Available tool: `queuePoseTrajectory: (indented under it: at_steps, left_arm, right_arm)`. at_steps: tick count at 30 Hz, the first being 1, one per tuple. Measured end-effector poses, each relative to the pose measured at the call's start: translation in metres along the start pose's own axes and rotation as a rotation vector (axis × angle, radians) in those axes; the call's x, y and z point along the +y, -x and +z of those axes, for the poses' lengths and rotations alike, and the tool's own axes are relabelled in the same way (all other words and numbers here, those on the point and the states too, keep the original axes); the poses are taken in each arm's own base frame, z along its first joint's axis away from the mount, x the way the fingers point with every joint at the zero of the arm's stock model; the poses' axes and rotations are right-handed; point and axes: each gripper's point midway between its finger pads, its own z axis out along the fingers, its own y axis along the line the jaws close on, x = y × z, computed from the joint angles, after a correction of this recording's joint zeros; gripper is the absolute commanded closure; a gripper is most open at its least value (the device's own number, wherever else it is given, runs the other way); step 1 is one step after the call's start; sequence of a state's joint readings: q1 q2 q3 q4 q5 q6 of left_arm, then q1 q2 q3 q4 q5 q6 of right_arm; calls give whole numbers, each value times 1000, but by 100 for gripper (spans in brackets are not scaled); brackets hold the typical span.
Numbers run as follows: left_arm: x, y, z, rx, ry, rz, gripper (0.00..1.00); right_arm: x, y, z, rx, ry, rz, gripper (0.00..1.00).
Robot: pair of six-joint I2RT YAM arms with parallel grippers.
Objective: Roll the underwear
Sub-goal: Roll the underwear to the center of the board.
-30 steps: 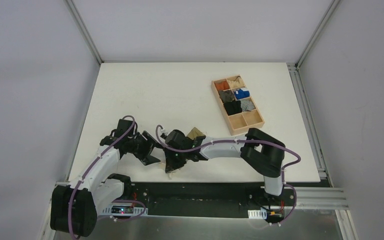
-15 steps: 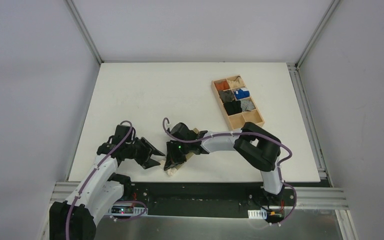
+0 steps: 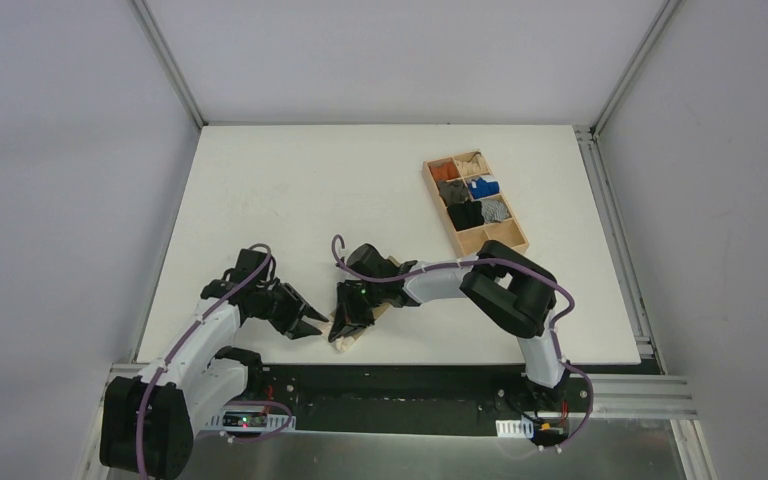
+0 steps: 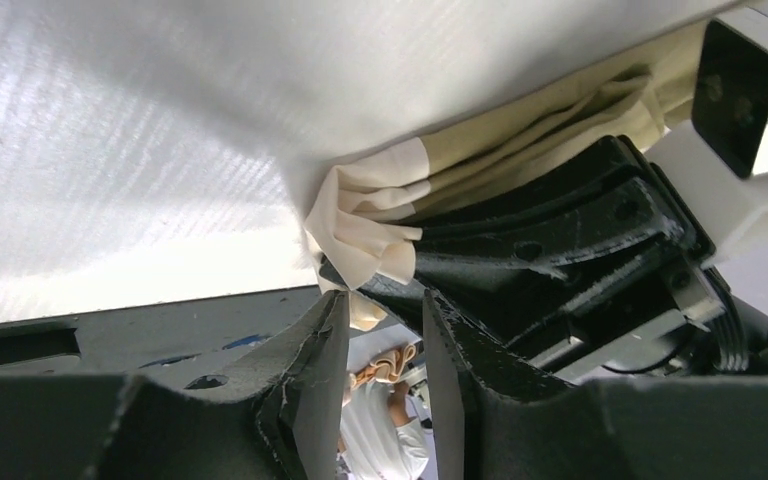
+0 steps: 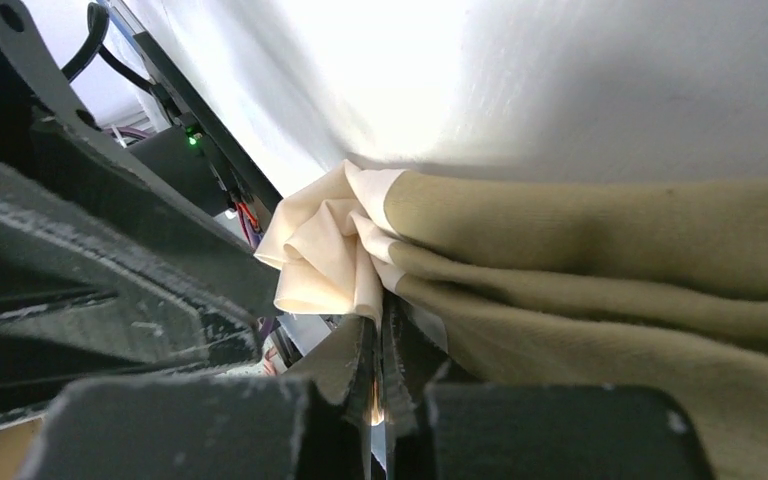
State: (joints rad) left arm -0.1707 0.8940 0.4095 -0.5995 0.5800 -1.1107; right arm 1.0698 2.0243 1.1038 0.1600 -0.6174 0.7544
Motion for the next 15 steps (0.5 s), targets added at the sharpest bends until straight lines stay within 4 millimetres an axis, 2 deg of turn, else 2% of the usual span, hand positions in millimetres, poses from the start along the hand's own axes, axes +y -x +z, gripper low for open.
queuePoseTrajectory:
  at_steps: [4,10,15]
  left_arm:
    - [4,4,5,0,29,-10,68]
    - [3,11,10,-16,39,-10,77]
    - [2,18,16,-37,43,-9,79]
  right_arm:
    - [1,0,0,0,4,1,100]
    - [2,0,0,0,8,0,100]
    - [2,0,0,1,9,2,100]
